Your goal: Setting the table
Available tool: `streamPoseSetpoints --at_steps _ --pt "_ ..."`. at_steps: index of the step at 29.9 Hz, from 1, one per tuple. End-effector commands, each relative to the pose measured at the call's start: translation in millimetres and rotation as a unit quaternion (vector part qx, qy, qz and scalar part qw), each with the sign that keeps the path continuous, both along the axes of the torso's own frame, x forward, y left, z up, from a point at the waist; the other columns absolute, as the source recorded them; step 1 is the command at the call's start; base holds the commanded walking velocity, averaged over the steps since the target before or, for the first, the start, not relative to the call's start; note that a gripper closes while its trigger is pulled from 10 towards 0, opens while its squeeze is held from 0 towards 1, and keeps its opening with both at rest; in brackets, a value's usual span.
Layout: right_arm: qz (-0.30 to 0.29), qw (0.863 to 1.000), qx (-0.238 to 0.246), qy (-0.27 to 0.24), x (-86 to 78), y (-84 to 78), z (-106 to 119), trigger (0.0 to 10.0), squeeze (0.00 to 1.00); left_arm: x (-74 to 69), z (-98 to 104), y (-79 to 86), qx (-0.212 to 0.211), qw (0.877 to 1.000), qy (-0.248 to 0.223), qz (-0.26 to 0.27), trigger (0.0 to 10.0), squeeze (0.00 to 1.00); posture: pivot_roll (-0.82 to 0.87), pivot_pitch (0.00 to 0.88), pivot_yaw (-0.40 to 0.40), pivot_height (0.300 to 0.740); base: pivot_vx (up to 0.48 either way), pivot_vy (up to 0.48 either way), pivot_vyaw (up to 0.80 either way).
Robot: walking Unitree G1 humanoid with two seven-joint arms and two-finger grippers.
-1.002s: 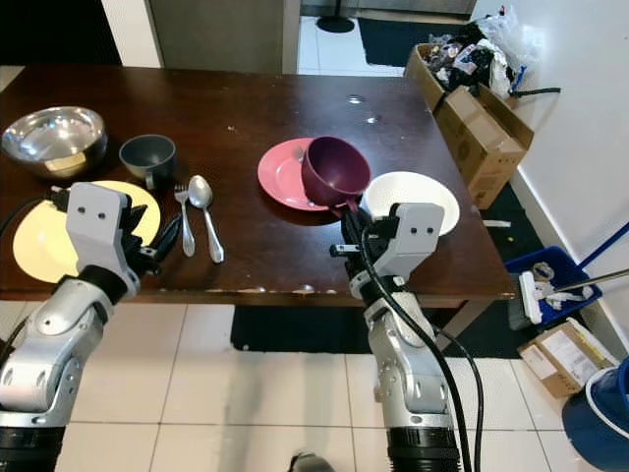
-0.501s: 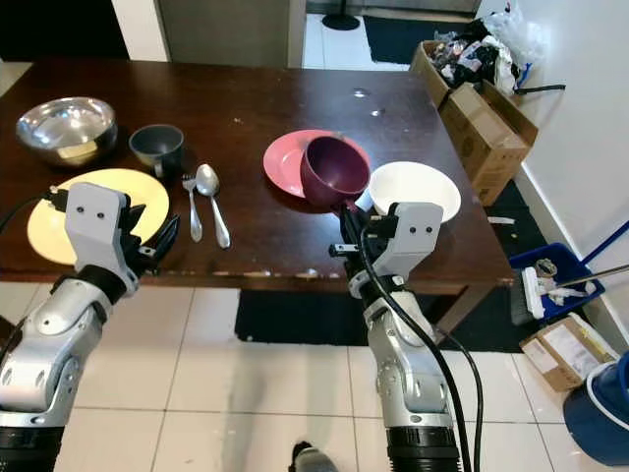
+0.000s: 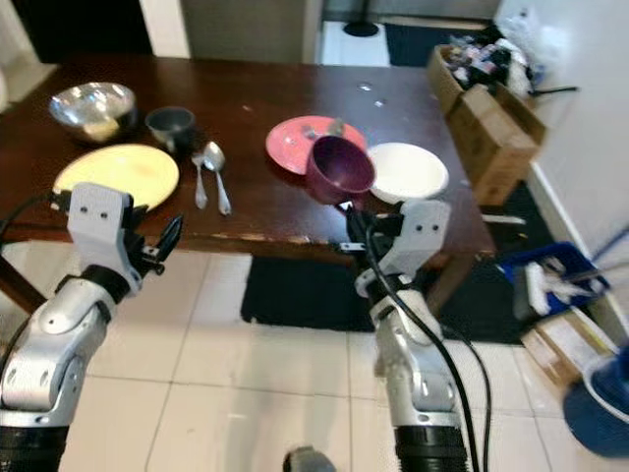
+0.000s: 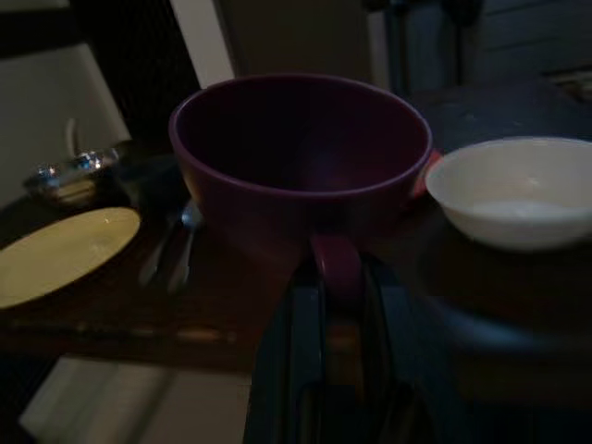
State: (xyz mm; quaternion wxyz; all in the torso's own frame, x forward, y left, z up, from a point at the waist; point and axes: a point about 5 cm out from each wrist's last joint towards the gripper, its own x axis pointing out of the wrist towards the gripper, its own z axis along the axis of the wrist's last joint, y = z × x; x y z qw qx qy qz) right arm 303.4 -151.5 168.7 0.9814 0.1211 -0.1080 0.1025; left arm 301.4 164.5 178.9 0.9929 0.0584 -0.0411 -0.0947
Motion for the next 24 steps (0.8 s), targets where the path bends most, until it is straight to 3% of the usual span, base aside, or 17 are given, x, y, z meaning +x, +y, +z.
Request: streamPoseSetpoints --at_steps 1,24 --pt "0.008 1.000 0.003 0.000 -1.6 3.4 -0.1 10.0 0.00 -1.3 -2.5 1.9 0.002 1.000 0.006 0.005 10.0 0.00 -0.11 0.024 0.031 0.740 -0.375 0.000 0.00" --pt "0.015 1.000 -0.001 0.004 -1.8 4.4 -1.3 10.0 0.00 -2.5 -5.6 1.0 0.002 1.000 0.010 0.005 10.0 0.00 -0.11 0.016 0.024 0.740 -0.375 0.000 0.00"
